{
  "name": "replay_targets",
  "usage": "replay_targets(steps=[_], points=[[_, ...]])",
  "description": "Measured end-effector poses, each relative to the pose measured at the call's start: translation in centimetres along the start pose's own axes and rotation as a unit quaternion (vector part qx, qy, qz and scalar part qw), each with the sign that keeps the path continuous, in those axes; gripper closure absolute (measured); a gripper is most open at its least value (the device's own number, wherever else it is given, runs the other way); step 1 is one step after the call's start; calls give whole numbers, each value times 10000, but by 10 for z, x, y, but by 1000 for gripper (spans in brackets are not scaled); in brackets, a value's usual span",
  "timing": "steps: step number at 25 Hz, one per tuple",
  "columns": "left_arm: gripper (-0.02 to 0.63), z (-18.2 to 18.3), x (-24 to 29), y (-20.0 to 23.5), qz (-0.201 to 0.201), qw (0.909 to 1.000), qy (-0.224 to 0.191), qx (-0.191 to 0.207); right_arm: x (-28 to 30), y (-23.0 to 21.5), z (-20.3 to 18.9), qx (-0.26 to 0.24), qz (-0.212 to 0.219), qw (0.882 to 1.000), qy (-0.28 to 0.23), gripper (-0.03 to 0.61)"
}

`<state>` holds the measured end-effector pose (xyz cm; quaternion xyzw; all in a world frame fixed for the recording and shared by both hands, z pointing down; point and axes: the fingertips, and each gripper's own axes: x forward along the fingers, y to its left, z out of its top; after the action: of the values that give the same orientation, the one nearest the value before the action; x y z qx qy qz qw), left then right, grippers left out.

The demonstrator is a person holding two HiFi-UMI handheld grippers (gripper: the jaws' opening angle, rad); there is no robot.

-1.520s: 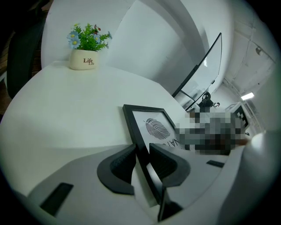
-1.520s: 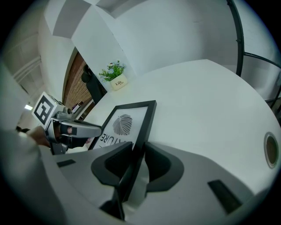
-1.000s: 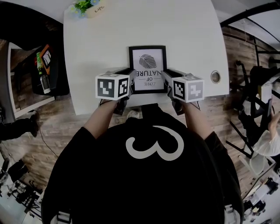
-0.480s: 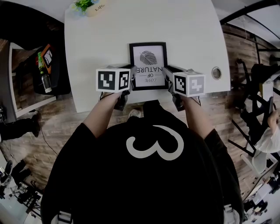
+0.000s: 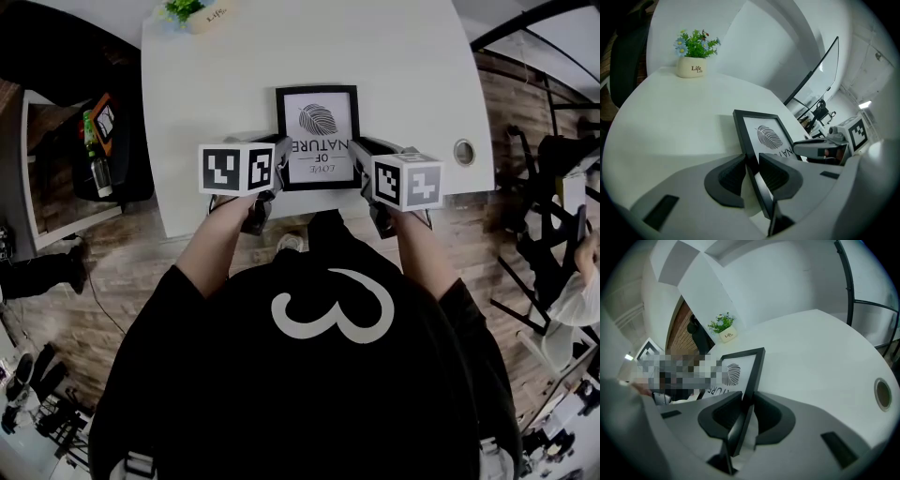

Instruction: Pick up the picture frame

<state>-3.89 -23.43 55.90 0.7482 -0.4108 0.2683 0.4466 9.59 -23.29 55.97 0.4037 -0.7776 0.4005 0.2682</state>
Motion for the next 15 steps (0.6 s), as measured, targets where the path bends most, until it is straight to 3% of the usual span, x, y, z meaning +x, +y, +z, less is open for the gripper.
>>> replay_targets(steps=[15], points=[[515,18,-59,-24,-85,9978,-621,196,-43,36,20,-366,91,9976,-586,482]])
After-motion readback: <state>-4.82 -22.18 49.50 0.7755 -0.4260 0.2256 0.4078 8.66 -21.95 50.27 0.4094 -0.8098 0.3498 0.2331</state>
